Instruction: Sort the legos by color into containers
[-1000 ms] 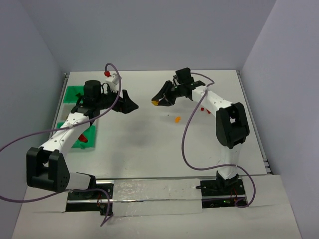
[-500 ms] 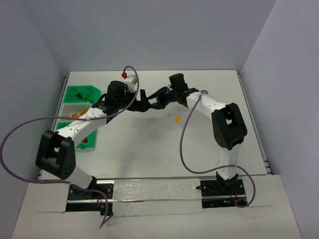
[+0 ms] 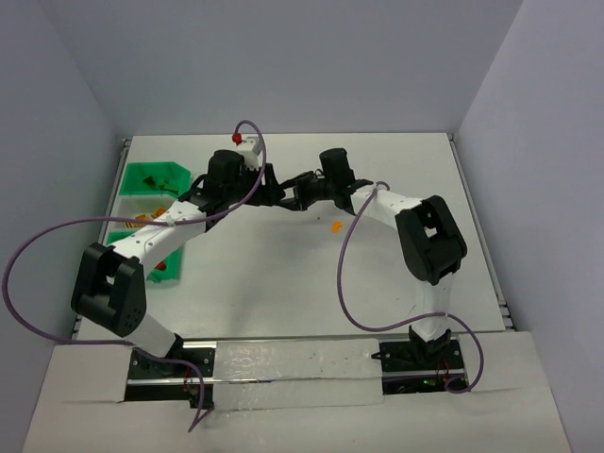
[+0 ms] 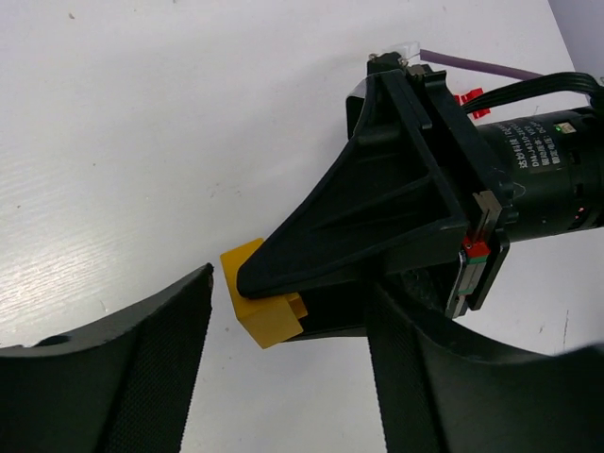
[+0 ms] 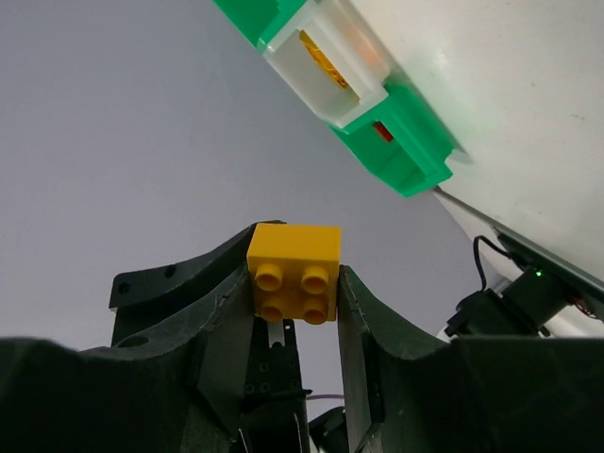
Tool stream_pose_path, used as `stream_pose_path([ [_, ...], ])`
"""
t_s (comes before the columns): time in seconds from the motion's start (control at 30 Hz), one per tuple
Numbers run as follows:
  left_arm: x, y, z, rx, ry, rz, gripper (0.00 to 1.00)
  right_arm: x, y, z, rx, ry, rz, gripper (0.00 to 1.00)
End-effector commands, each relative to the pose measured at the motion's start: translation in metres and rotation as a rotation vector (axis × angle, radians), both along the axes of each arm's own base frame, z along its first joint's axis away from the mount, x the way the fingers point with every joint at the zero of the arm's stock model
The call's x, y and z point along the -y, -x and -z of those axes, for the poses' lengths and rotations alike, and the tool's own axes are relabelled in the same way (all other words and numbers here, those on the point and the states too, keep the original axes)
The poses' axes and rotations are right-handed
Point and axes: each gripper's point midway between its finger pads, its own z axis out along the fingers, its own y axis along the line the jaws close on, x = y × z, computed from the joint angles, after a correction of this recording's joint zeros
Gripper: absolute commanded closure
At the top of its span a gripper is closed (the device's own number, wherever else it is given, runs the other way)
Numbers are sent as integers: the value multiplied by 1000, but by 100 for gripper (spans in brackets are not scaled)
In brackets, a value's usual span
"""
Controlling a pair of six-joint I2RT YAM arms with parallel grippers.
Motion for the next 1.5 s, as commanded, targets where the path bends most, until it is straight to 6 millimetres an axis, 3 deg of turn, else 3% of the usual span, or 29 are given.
stream_pose_path([
  [0.0, -3, -13, -8, 46, 15, -45, 38, -12, 13, -50, 69, -138, -51, 100],
  [0.17, -17, -18, 2, 14, 15, -80, 57, -12, 16, -56, 70, -169, -49, 100],
  [0.27, -31, -23, 7, -7, 23, -106, 77, -11, 17, -57, 74, -169, -52, 98],
  [0.33, -43, -26, 6, -14, 20, -118, 98, -11, 19, -57, 79, -170, -52, 71],
  [0.47, -73, -22, -12, 22, 9, -118, 100, -5, 15, -52, 111, -138, -49, 22],
  [0.5, -85, -21, -14, 37, -11, -116, 100, -2, 13, -52, 140, -119, -52, 13],
  [0.6, -126, -5, -28, 48, -90, -143, 100, 13, 6, -36, 172, -6, -59, 0],
  [0.63, -152, -7, -33, 49, -117, -182, 100, 19, 2, -33, 251, 44, -74, 0],
  [0.7, -184, -1, -35, 58, -208, -197, 100, 28, -11, -42, 360, 112, -86, 0],
  [0.73, -210, 5, -37, 45, -249, -236, 100, 38, -13, -35, 442, 189, -131, 0],
  [0.77, -215, 6, -40, 81, -299, -214, 100, 43, -16, -36, 499, 242, -151, 0],
  [0.8, -248, 12, -35, 72, -365, -241, 100, 52, -31, -46, 600, 348, -143, 0],
  [0.83, -266, 17, -32, 59, -396, -258, 99, 58, -38, -50, 665, 420, -155, 0],
  [0.93, -300, 25, -11, -40, -443, -292, 95, 77, -41, -46, 773, 590, -245, 0],
  [1.0, -332, 26, 0, -105, -447, -358, 98, 92, -43, -43, 823, 698, -294, 0],
  [1.1, -353, 23, 11, -154, -454, -405, 100, 114, -42, -31, 830, 837, -323, 0],
  [1.23, -368, 13, 29, -206, -453, -432, 100, 148, -32, -1, 768, 1022, -365, 0],
  [1.47, -380, -2, 45, -234, -460, -461, 89, 174, -18, 41, 726, 1155, -495, 4],
])
